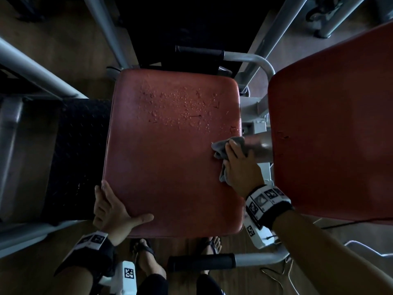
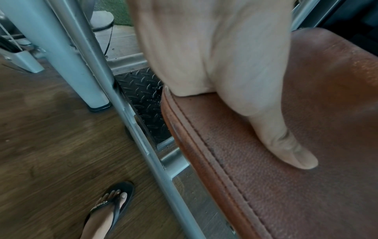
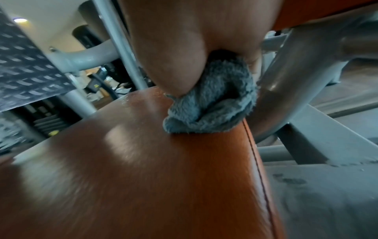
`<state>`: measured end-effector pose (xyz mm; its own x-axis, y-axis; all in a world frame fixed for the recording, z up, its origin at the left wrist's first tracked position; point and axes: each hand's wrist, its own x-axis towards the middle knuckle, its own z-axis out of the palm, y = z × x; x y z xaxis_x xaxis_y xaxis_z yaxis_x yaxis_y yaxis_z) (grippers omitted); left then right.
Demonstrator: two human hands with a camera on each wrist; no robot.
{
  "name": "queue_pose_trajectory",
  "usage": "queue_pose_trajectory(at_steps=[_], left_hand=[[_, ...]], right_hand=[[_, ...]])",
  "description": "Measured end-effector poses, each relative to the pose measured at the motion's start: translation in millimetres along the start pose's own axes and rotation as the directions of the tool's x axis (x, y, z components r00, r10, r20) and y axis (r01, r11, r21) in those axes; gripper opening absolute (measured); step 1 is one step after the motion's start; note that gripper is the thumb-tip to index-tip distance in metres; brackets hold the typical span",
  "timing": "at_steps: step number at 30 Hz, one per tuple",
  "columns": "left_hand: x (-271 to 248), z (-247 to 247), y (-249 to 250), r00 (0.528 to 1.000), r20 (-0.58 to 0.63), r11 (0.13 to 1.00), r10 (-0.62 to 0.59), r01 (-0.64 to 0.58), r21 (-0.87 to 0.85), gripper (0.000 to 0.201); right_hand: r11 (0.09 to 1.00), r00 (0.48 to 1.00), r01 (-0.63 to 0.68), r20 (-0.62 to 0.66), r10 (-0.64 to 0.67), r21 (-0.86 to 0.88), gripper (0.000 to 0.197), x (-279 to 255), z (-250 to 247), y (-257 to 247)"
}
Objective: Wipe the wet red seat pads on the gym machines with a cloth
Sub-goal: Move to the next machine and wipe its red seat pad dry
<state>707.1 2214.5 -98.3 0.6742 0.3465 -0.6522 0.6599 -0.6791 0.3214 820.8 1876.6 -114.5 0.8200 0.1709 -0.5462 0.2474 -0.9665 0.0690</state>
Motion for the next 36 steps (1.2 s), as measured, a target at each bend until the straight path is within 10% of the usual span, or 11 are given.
queue_pose_trajectory(at_steps=[4,11,16,25,31,36], left_hand=[[-0.5,1.6,-0.4,1.000,-0.007,1.000,0.003,-0.003,-0.009,0.171],[1.1,0.1,-0.1,1.000,0.004,1.000,-0.006,0.006,-0.005,0.172],[-0.8,-1.3,2.6,1.000,0.004,1.000,-0.005,0.005,-0.014,0.171],[-0.7,-1.0,2.4,1.000,0.015,1.000,-0.004,0.004,0.005,0.171],[-0.9,-0.8,3.2,1.000,0.011,1.000,-0.012,0.012,0.000,0.171],[0.1,-0.7,2.2,1.000,0.010,1.000,-0.017,0.016,0.014,0.171]], right_hand=[[0.974,0.965,0.179,-0.169,-0.201,-0.136,0.042,-29.9,-8.0,-6.6],[1.000,0.998,-0.031,-0.050,0.031,-0.005,0.060,18.9,0.6,5.2],[0.996,0.992,0.087,-0.090,-0.087,-0.011,0.049,-8.9,0.3,-4.8],[0.996,0.991,-0.059,-0.115,0.066,0.065,0.071,56.2,-20.5,17.0],[0.985,0.975,0.139,-0.160,-0.155,-0.105,0.045,-14.4,-6.7,-8.4],[0.988,0.990,-0.021,-0.137,0.042,0.150,0.059,28.7,-14.1,2.3]])
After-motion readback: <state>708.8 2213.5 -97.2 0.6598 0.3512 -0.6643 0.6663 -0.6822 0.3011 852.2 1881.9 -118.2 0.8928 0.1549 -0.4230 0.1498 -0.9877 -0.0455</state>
